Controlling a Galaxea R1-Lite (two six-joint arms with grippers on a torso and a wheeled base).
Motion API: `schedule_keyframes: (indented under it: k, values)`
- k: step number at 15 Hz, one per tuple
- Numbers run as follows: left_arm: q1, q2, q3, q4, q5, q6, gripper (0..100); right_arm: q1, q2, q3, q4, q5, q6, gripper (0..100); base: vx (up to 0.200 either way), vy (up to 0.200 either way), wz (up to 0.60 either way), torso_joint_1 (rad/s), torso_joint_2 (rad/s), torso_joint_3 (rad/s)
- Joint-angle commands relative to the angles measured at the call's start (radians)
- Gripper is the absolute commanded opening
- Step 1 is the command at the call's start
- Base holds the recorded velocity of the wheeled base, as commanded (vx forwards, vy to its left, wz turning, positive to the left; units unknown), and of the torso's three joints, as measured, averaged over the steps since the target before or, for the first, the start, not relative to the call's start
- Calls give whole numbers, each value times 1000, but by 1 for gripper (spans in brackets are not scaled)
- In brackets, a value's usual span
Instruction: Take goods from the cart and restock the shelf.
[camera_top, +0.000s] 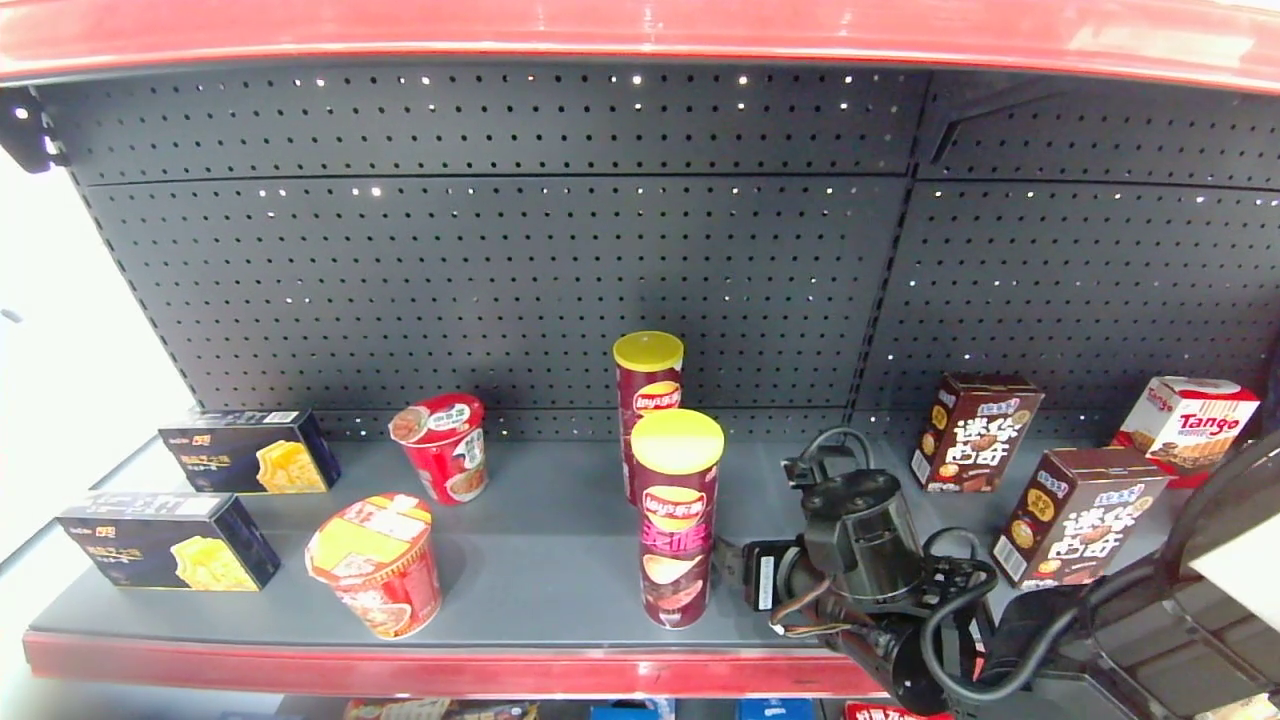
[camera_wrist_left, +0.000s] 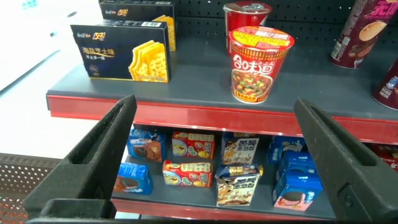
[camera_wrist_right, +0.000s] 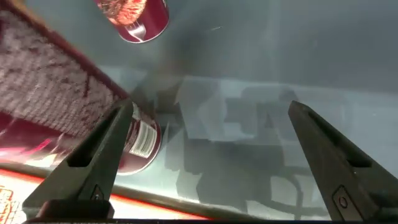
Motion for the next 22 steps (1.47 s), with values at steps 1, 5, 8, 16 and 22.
schedule_keyframes:
  k: [1, 5, 8, 16, 22]
  values:
    - [0, 1, -1, 0, 1, 0, 100, 0, 7, -6, 0, 0, 0, 100, 0, 0, 0, 0, 0, 0]
    - [0, 1, -1, 0, 1, 0, 100, 3, 30, -33, -2, 2, -1, 100, 0, 0, 0, 0, 0, 0]
    - [0, 1, 0, 0, 1, 0, 100, 8, 36, -39, 0, 2, -1, 100, 0, 0, 0, 0, 0, 0]
    - [0, 1, -1, 0, 1, 0, 100, 28, 58, -51, -6, 2, -3, 100, 0, 0, 0, 0, 0, 0]
    - [0, 1, 0, 0, 1, 0, 100, 12, 52, -37, -6, -6, -6, 100, 0, 0, 0, 0, 0, 0]
